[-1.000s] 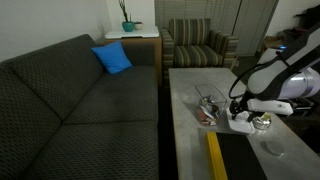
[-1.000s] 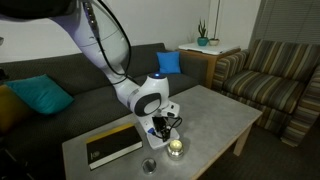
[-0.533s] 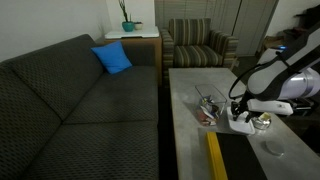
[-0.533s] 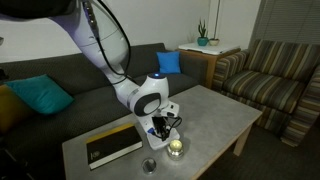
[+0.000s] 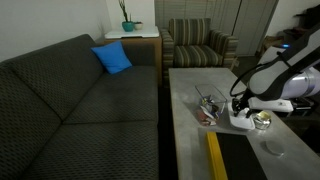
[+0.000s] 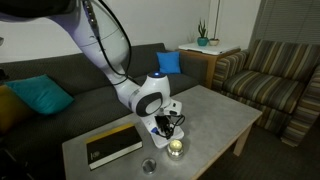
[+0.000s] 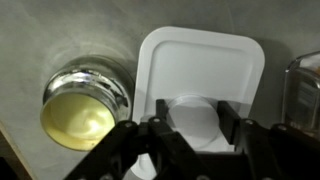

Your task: Place the white lid on top of the food container on the left

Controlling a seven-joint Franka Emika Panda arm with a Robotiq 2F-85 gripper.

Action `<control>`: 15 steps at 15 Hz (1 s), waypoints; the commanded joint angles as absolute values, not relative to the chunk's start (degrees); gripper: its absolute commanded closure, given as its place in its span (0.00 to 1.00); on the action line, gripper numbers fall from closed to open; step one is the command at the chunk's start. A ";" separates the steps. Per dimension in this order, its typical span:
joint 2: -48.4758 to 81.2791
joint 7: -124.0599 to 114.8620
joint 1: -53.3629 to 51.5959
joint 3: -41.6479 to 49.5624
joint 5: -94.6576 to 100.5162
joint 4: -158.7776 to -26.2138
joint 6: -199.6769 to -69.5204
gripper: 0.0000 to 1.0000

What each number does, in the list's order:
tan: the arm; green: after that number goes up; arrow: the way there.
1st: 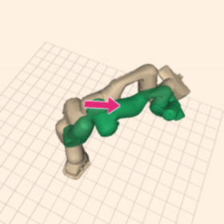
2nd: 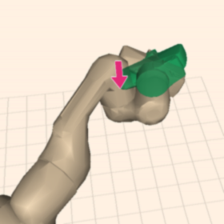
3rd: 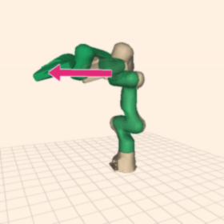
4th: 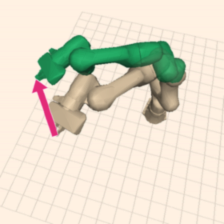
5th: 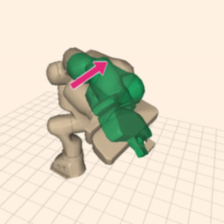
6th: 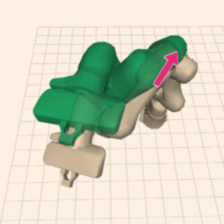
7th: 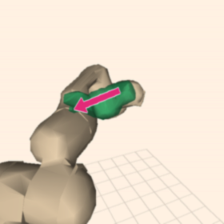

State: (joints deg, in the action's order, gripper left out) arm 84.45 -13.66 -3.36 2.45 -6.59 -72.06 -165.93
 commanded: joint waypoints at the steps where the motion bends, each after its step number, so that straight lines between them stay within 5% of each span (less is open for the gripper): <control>1: 84.44 -13.43 -4.20 4.48 -6.04 -71.03 -168.13 0.71; 15: 76.22 -11.95 -7.24 9.30 -2.25 -77.76 -175.24 0.71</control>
State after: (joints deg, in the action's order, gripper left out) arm 82.34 -12.76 -5.75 7.56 -3.23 -69.76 -172.13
